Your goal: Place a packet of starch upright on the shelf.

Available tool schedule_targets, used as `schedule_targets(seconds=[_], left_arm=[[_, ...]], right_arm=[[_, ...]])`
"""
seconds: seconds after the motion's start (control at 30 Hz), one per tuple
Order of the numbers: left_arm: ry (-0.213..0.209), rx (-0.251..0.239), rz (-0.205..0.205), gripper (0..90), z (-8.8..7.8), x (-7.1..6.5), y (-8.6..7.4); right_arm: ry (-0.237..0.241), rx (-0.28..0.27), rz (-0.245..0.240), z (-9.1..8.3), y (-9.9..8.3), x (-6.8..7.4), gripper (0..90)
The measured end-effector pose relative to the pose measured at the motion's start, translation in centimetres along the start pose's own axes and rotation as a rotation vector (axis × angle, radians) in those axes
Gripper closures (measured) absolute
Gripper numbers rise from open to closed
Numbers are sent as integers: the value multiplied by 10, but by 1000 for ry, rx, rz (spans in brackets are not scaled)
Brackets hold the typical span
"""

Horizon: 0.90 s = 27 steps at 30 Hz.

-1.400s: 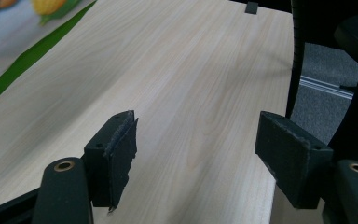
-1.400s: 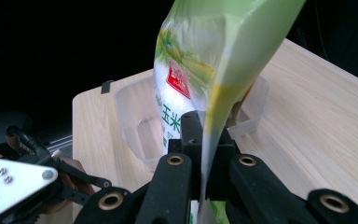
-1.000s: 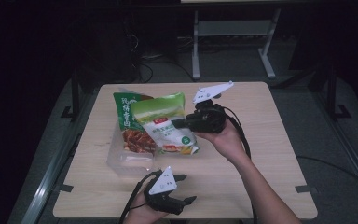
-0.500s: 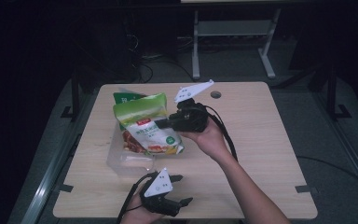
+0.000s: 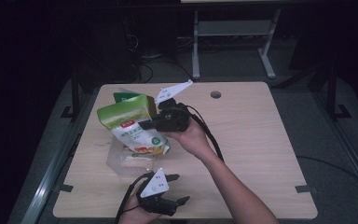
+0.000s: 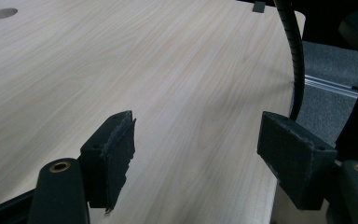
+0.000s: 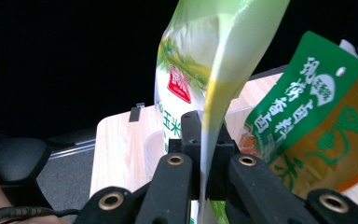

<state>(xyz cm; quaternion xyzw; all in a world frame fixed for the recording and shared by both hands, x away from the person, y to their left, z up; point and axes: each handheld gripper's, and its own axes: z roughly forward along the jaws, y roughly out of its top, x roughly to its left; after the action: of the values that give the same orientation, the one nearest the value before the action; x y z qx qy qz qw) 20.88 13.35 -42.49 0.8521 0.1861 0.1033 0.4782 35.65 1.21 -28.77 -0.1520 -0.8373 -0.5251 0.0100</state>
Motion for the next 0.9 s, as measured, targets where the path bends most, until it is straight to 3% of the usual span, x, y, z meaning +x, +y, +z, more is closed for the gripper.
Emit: schedule_targets(seconds=[0.43, 0.9], left_arm=[[-6, -8, -25, 270, 2, -1, -3], [-19, 1, -9, 261, -1, -1, -4]], right_arm=[[36, 23, -23, 32, 10, 1, 891], [95, 63, -21, 71, 13, 4, 891]])
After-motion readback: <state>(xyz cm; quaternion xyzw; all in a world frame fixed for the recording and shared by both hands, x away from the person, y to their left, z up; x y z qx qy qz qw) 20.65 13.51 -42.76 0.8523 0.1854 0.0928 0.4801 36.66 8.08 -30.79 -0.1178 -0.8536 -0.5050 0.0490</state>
